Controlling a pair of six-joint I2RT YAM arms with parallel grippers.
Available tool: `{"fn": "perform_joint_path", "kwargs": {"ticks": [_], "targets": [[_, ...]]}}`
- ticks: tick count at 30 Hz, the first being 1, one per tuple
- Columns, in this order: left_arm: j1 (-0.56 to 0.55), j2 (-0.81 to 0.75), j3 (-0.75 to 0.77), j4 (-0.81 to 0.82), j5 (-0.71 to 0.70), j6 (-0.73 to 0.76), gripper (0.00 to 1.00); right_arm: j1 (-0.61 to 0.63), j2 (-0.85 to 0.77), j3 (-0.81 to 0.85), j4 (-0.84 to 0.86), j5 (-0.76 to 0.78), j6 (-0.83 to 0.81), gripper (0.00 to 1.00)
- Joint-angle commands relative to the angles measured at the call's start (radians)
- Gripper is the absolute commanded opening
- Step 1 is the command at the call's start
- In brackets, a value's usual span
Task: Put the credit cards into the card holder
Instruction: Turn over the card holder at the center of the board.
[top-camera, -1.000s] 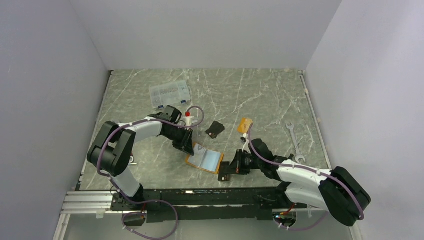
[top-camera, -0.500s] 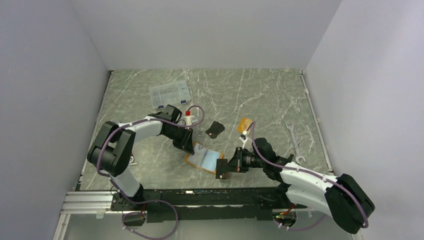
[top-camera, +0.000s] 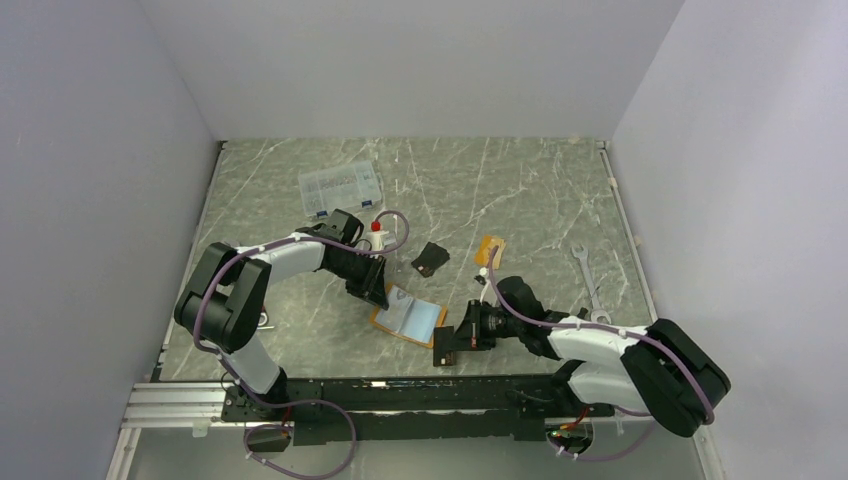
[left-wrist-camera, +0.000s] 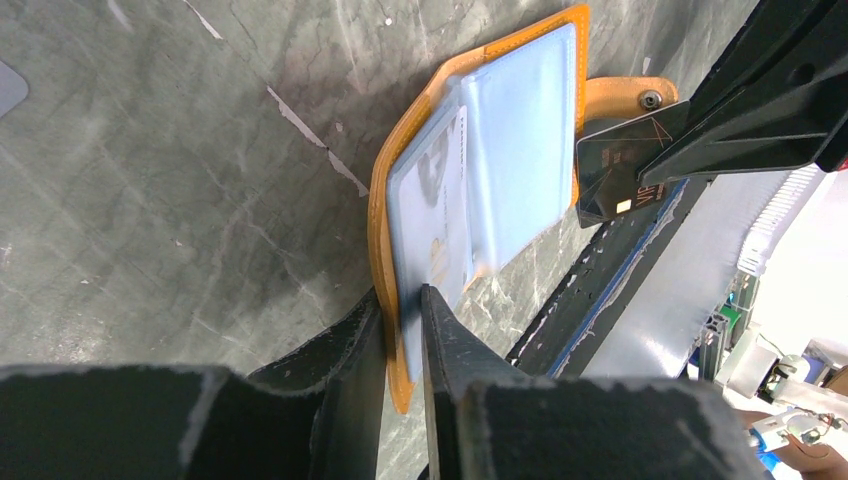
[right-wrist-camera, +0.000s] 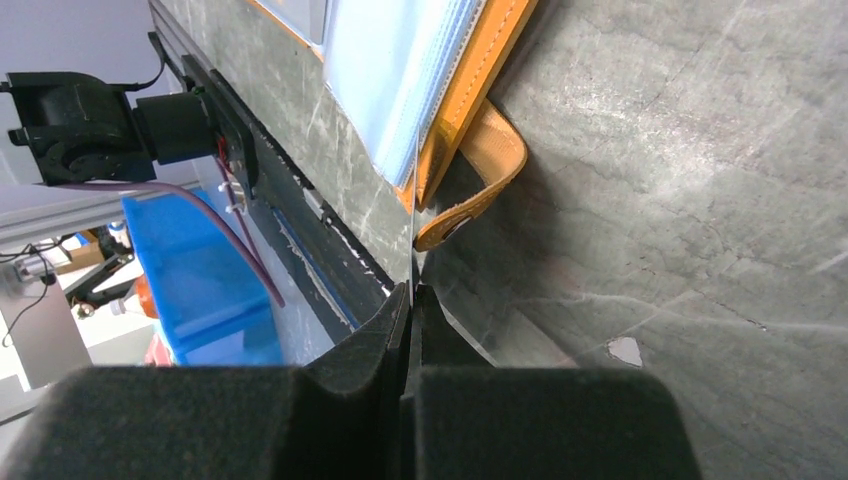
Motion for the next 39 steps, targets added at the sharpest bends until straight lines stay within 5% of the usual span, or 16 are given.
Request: {"fn": "perform_joint_path", "kwargs": {"ticks": [1, 30, 39], "targets": [[0.0, -0.023, 0.034, -0.005, 0.021, 0.033, 0.22, -0.004, 0.011, 0.001, 0.071, -0.02, -0.007, 0.0], [0.0, -0.016, 0.038, -0.011, 0.045, 0.044, 0.2, -0.013, 0.179, 0.044, 0.183, -0.053, -0.005, 0.0], [0.0, -0.016, 0.04, -0.016, 0.04, 0.048, 0.2, -0.015, 0.054, 0.036, 0.15, -0.048, -0.021, 0.0]]}}
